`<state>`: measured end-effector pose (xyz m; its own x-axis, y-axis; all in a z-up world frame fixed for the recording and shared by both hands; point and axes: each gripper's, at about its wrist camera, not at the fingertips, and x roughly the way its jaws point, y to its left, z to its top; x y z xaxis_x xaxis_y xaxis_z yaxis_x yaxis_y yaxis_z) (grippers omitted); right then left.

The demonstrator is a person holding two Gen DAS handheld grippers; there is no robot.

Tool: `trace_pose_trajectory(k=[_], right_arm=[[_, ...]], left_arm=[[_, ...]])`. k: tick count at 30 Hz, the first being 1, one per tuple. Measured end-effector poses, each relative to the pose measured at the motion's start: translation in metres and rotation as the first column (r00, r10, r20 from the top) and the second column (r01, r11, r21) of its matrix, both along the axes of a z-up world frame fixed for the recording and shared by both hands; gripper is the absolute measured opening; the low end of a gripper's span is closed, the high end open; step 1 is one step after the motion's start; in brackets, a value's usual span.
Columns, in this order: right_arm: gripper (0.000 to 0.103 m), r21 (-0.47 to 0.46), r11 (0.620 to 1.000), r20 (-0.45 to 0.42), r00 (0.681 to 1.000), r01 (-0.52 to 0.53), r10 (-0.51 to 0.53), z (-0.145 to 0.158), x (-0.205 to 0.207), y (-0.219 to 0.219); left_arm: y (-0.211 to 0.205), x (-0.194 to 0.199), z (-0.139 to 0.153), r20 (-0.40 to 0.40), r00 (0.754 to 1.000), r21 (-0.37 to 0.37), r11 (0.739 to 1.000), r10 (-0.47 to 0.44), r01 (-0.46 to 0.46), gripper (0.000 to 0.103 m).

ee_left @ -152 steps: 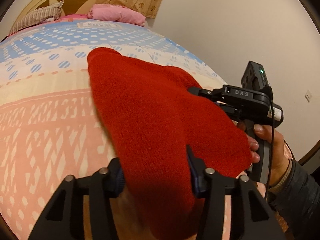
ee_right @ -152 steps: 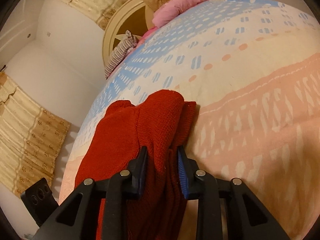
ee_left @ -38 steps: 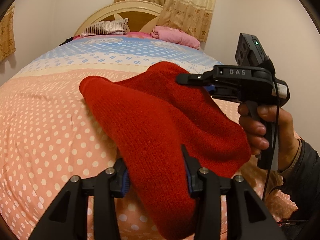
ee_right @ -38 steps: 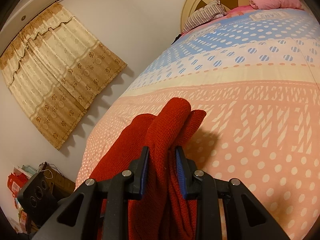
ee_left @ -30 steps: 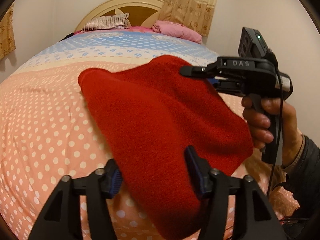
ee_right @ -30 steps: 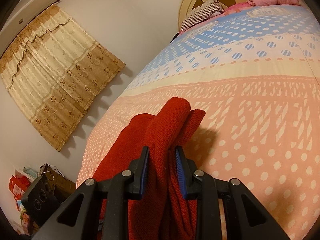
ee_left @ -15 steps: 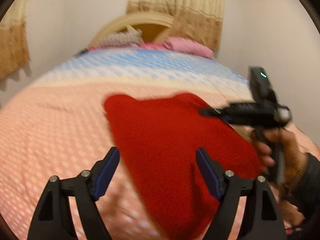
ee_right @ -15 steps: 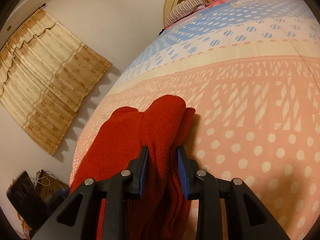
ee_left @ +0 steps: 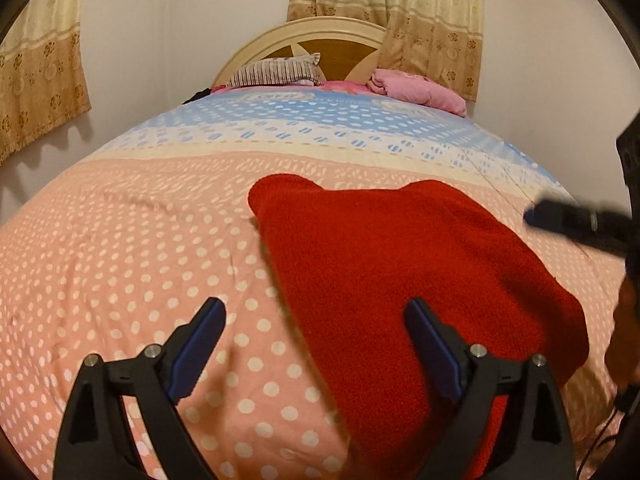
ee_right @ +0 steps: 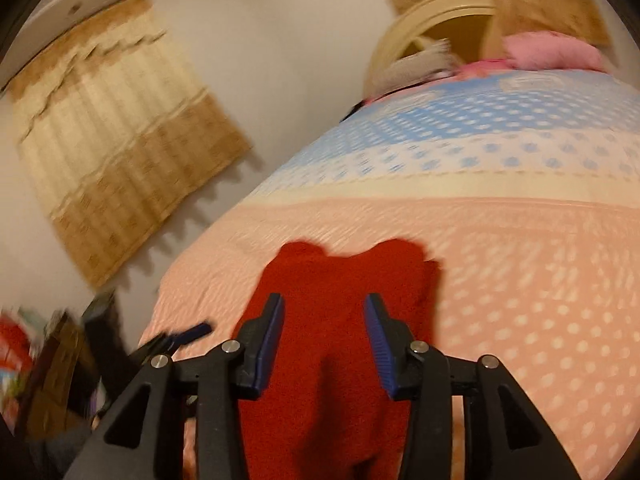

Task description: Fold small clothes

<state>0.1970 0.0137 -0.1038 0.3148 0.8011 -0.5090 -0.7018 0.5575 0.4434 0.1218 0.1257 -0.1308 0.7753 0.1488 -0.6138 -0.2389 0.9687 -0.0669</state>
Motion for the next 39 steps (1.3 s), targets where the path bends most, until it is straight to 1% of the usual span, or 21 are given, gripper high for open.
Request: trace_pose_trajectory(k=[1, 2, 3, 4, 5, 6, 8, 9, 11, 16, 18, 20, 22, 23, 24, 26, 28, 31, 34, 39], right_arm=[[0.043, -0.029, 0.999, -0.011, 1.000, -0.028, 0.028, -0.008, -0.006, 0.006], [0.043, -0.066, 0.997, -0.013, 1.000, -0.026, 0.025, -0.016, -0.008, 0.009], [0.043, -0.121, 0.993, -0.004, 1.000, 0.001, -0.001, -0.024, -0.010, 0.011], [0.043, -0.197, 0.979, 0.018, 0.998, 0.057, -0.054, -0.034, -0.012, 0.010], [0.043, -0.198, 0.978, 0.014, 0.998, 0.063, -0.061, -0.039, -0.013, 0.007], [0.043, -0.177, 0.982, 0.001, 0.998, 0.064, -0.064, -0.042, -0.014, 0.002], [0.043, -0.150, 0.986, -0.025, 0.997, 0.070, -0.074, -0.043, -0.018, -0.005], [0.043, -0.152, 0.986, -0.023, 0.997, 0.068, -0.072, -0.044, -0.019, -0.006], [0.043, -0.164, 0.984, 0.012, 0.998, 0.063, -0.062, -0.046, -0.023, -0.006], [0.044, -0.126, 0.989, 0.038, 0.996, 0.081, -0.077, -0.054, -0.022, -0.004], [0.044, -0.134, 0.987, 0.052, 0.995, 0.089, -0.082, -0.051, -0.024, -0.001], [0.044, -0.129, 0.985, 0.065, 0.992, 0.112, -0.104, -0.042, -0.032, -0.003], [0.051, -0.109, 0.985, 0.058, 0.990, 0.131, -0.125, -0.032, -0.040, -0.008], [0.059, -0.102, 0.985, 0.062, 0.989, 0.140, -0.134, -0.027, -0.045, -0.011], [0.062, -0.096, 0.984, 0.076, 0.987, 0.150, -0.143, -0.022, -0.051, -0.013], [0.063, -0.093, 0.981, 0.142, 0.977, 0.173, -0.159, -0.007, -0.065, -0.018], [0.063, -0.098, 0.975, 0.205, 0.963, 0.201, -0.177, 0.005, -0.080, -0.023], [0.063, -0.092, 0.970, 0.260, 0.946, 0.225, -0.195, 0.018, -0.094, -0.030], [0.064, -0.087, 0.967, 0.301, 0.932, 0.239, -0.203, 0.027, -0.105, -0.037], [0.066, -0.062, 0.968, 0.328, 0.921, 0.243, -0.210, 0.034, -0.117, -0.047]], left_arm=[[-0.001, -0.001, -0.002, -0.001, 1.000, -0.004, 1.000, 0.000, 0.000, 0.095], [-0.003, 0.000, -0.005, -0.001, 1.000, -0.009, 1.000, -0.004, 0.004, 0.095], [-0.006, 0.000, -0.008, -0.004, 1.000, -0.010, 1.000, -0.012, 0.011, 0.095], [-0.009, 0.001, -0.012, -0.008, 1.000, -0.012, 1.000, -0.021, 0.020, 0.095], [-0.011, 0.002, -0.015, -0.006, 1.000, -0.017, 1.000, -0.027, 0.026, 0.096], [-0.013, 0.003, -0.018, 0.000, 1.000, -0.019, 0.999, -0.031, 0.031, 0.096], [-0.014, 0.004, -0.020, 0.003, 1.000, -0.013, 1.000, -0.023, 0.024, 0.102], [-0.013, 0.004, -0.020, 0.005, 1.000, -0.020, 1.000, -0.016, 0.016, 0.102], [-0.011, 0.003, -0.022, 0.005, 1.000, -0.039, 0.999, -0.014, 0.014, 0.103], [-0.011, -0.007, -0.018, 0.009, 1.000, -0.037, 0.999, 0.002, -0.002, 0.103], [-0.014, -0.013, -0.008, 0.001, 1.000, -0.025, 1.000, 0.009, -0.009, 0.103], [-0.016, -0.020, 0.003, -0.002, 1.000, 0.000, 1.000, 0.016, -0.016, 0.103], [-0.019, -0.030, 0.017, 0.024, 1.000, 0.029, 1.000, 0.012, -0.013, 0.103], [-0.020, -0.036, 0.025, 0.045, 0.999, 0.039, 0.999, 0.009, -0.011, 0.103], [-0.022, -0.042, 0.035, 0.070, 0.998, 0.049, 0.999, 0.004, -0.007, 0.103], [-0.026, -0.051, 0.049, 0.105, 0.994, 0.064, 0.998, -0.001, -0.006, 0.103], [-0.027, -0.055, 0.057, 0.127, 0.992, 0.068, 0.998, -0.007, -0.001, 0.103], [-0.031, -0.058, 0.066, 0.137, 0.990, 0.071, 0.997, -0.014, 0.004, 0.103], [-0.036, -0.058, 0.069, 0.143, 0.989, 0.082, 0.996, -0.030, 0.018, 0.103], [-0.041, -0.060, 0.073, 0.147, 0.988, 0.086, 0.996, -0.036, 0.024, 0.103]])
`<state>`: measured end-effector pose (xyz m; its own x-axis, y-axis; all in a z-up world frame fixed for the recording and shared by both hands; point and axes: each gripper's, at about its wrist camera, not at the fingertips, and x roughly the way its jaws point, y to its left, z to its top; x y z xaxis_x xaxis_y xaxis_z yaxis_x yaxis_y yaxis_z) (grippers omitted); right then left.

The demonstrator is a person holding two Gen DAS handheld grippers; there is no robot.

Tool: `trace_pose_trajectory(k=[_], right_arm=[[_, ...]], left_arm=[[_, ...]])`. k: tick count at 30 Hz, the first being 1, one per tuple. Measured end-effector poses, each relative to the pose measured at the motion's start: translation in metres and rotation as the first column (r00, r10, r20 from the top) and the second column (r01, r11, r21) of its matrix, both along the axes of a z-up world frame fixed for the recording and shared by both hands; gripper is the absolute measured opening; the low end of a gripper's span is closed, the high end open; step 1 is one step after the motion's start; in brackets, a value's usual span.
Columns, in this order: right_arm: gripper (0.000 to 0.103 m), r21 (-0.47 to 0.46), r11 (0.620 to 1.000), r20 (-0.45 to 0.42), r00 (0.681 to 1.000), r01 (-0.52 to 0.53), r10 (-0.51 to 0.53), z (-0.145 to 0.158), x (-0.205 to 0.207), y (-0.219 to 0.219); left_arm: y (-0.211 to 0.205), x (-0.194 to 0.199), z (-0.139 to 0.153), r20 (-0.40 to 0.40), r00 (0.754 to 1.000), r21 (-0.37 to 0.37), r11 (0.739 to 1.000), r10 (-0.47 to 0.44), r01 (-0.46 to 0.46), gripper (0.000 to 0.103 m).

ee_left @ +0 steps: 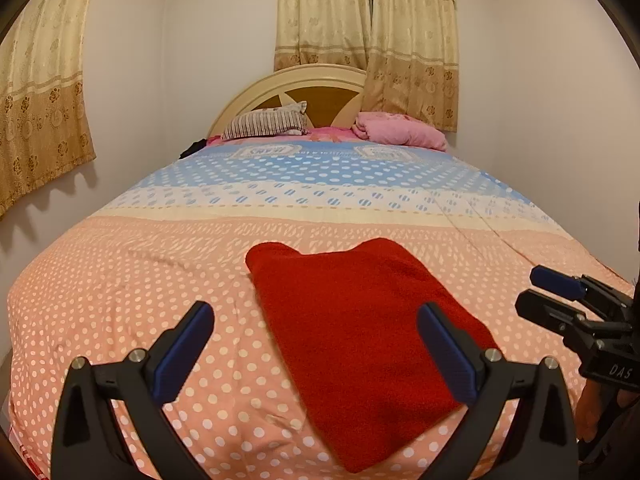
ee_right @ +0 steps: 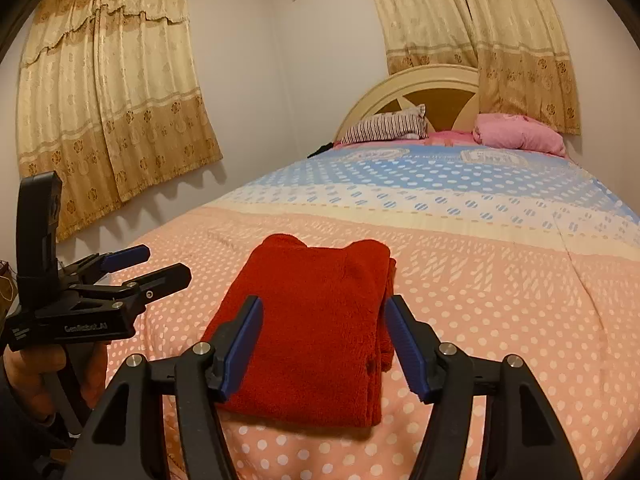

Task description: Fold small clothes

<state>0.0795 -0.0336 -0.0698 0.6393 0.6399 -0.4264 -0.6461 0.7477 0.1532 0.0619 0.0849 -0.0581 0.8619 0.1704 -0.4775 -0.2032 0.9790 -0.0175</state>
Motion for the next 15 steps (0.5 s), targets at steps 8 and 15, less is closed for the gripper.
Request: trace_pose_trajectory(k=[8, 15], right_arm=[[0.067, 0.023, 1.000, 0.011, 1.000, 0.012, -0.013, 0.009, 0.001, -0.007], [0.068, 0.047, 0.998, -0.013, 0.999, 0.041, -0.040, 0.010, 0.007, -0.015]], left_arm=[[-0.009, -0.008, 0.007, 0.019, 1.000, 0.009, 1.000, -0.008, 0.008, 0.103], [-0.010, -0.008, 0.010, 0.025, 1.000, 0.011, 1.000, -0.006, 0.006, 0.103]])
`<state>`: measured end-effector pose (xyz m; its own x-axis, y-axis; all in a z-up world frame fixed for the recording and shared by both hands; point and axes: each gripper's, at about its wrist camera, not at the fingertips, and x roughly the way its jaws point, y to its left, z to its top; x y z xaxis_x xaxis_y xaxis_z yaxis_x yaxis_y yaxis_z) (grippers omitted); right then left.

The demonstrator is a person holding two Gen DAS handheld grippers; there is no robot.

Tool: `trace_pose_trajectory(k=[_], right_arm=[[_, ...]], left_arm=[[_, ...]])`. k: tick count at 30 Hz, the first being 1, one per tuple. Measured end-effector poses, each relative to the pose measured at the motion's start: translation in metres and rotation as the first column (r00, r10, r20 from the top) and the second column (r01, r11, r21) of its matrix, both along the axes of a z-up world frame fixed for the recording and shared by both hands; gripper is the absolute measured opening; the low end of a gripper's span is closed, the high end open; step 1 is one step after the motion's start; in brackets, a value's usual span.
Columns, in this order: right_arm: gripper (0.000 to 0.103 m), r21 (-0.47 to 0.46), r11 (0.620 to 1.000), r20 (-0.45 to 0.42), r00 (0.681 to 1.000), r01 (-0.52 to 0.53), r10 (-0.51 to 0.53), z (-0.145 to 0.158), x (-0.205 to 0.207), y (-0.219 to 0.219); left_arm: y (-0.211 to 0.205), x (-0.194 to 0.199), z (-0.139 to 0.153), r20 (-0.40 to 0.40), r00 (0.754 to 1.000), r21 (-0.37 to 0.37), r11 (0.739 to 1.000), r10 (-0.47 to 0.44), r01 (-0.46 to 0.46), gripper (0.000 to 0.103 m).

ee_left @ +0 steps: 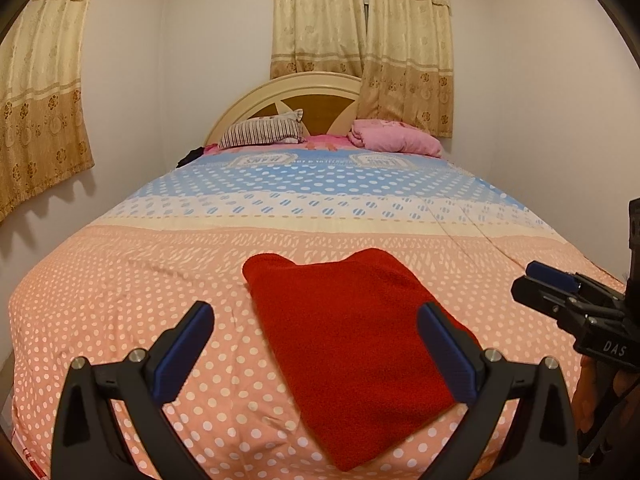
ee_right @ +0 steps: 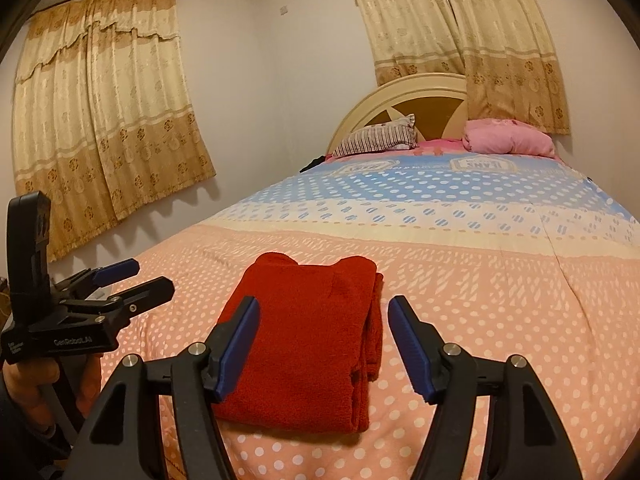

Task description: Fold small clothes

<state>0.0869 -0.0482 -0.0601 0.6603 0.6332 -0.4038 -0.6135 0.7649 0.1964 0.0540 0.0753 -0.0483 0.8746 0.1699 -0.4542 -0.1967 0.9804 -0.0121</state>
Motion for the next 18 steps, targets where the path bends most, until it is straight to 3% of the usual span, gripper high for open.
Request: trace_pose_trajectory(k=[18], right_arm=[[0.068, 0.013, 1.000, -0.030, 0.999, 0.013, -0.012, -0.0029, 0.0052, -0.0014]], left_arm=[[0.0003, 0.0011, -0.0020, -0.008, 1.000, -0.004, 1.000, 0.001, -0.001, 0.103]])
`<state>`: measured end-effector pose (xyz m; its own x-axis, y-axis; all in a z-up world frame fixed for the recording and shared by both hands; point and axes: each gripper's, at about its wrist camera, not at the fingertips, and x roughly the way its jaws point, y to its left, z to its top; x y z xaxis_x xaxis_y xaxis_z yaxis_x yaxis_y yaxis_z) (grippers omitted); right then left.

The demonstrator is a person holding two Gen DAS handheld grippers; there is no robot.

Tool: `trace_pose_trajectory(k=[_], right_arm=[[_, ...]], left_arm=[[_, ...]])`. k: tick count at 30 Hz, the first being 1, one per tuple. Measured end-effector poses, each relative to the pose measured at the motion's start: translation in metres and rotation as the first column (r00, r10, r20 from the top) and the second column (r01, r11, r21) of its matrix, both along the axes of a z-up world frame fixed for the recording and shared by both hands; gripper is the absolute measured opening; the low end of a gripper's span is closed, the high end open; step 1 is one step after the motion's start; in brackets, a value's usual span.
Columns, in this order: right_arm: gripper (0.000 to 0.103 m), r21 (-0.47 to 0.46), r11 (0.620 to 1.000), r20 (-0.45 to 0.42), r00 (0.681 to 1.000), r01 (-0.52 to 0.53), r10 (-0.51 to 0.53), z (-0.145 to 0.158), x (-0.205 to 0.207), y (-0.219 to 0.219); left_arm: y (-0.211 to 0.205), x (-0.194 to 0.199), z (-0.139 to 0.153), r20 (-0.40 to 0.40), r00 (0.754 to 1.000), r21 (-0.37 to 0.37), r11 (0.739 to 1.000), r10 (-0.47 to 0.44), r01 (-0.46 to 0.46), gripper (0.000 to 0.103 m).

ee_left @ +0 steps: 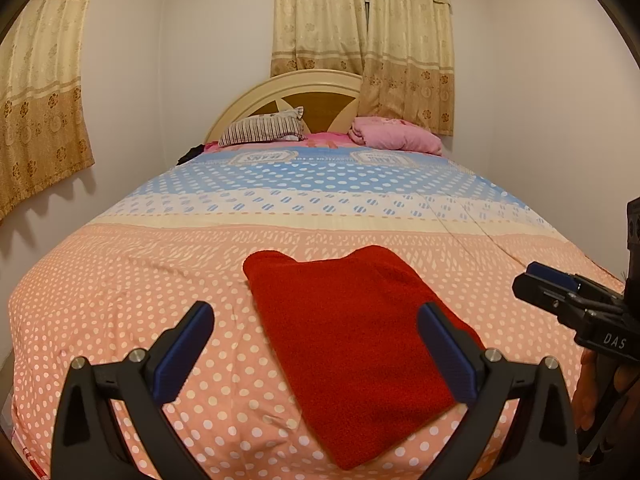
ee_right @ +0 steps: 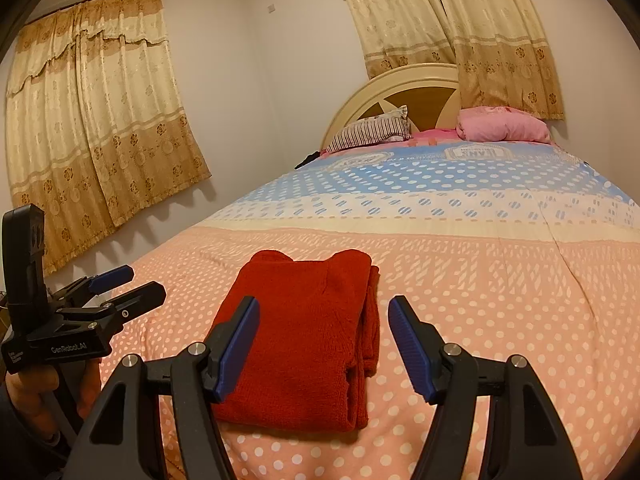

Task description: Fold small clothes

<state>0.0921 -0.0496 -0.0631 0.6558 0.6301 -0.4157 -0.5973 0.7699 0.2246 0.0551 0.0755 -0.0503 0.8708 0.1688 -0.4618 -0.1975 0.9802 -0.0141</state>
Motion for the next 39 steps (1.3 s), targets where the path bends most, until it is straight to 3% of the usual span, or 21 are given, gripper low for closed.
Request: trace_pose_trajectory(k=[39], right_arm=[[0.068, 0.019, 1.000, -0.001, 1.000, 0.017, -0.017, 0.002, 0.000, -0.001]], left_arm=[[-0.002, 0.004, -0.010, -0.039, 0.999, -0.001, 1.000, -0.009, 0.008, 0.103]])
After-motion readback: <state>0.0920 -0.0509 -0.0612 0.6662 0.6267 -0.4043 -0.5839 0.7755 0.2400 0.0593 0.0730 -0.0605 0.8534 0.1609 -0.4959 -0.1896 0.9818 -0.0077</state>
